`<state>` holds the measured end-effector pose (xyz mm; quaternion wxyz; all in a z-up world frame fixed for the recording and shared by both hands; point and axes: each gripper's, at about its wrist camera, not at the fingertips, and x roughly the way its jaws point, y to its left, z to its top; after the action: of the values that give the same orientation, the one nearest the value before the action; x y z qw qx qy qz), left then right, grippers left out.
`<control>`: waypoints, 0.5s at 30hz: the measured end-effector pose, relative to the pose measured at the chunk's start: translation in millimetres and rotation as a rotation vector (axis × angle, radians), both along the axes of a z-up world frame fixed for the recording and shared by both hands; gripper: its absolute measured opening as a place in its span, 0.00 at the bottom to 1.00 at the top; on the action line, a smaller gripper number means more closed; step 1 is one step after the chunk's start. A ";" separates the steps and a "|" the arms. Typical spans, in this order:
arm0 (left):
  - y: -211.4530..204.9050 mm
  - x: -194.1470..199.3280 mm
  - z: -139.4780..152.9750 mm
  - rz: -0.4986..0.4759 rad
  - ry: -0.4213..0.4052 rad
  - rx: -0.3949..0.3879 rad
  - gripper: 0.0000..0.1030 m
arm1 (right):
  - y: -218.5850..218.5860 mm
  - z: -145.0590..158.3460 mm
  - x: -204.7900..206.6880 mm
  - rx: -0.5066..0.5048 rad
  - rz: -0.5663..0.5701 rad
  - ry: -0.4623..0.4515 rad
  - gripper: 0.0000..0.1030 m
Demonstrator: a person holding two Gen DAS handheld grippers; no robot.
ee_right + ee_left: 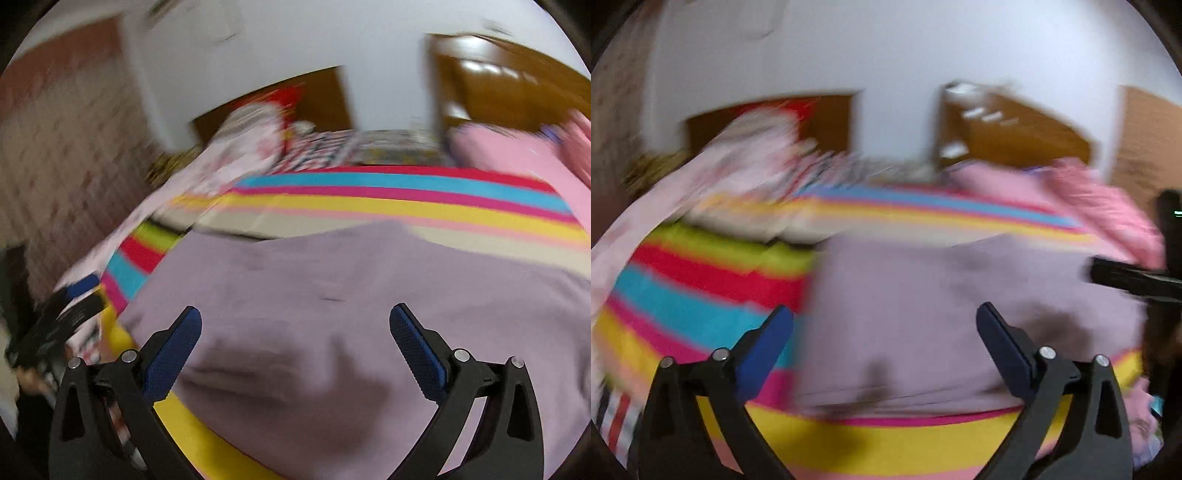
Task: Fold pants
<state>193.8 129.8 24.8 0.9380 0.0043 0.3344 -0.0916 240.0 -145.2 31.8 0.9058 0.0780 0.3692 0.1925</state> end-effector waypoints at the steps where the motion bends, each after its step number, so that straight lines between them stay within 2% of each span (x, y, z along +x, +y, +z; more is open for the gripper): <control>1: 8.7 8.3 -15.4 0.038 0.054 0.029 0.87 | 15.3 -3.4 6.2 -0.016 0.031 0.013 0.95; 2: 11.2 9.1 -25.4 0.048 0.081 0.045 0.87 | 34.8 -11.2 13.0 -0.042 0.073 0.039 0.95; 4: 10.1 7.4 -44.2 0.050 0.125 0.071 0.87 | 58.4 -28.9 22.3 -0.154 0.083 0.068 0.95; 5: 9.1 5.6 -52.4 0.046 0.144 0.075 0.87 | 67.0 -46.9 24.7 -0.280 0.062 0.109 0.95; 6: 10.6 2.6 -57.8 0.044 0.147 0.052 0.87 | 67.3 -59.8 23.9 -0.315 0.068 0.144 0.95; 8: 22.7 -1.4 -63.8 0.050 0.162 -0.024 0.89 | 49.8 -64.7 16.7 -0.211 0.062 0.168 0.95; 10: 28.1 -9.9 -70.4 0.044 0.165 -0.072 0.90 | 43.7 -63.4 11.7 -0.196 0.070 0.183 0.95; 13: 27.8 2.3 -70.3 0.036 0.164 -0.050 0.90 | 36.9 -43.0 -0.6 -0.232 0.035 0.132 0.95; 15: 27.8 7.7 -72.2 0.031 0.164 -0.039 0.91 | 36.6 -28.0 1.9 -0.201 0.028 0.072 0.95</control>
<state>201.5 157.5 -47.3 0.9087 -0.0269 0.4082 -0.0836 241.9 -108.7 3.8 0.8923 -0.0114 0.4202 0.1644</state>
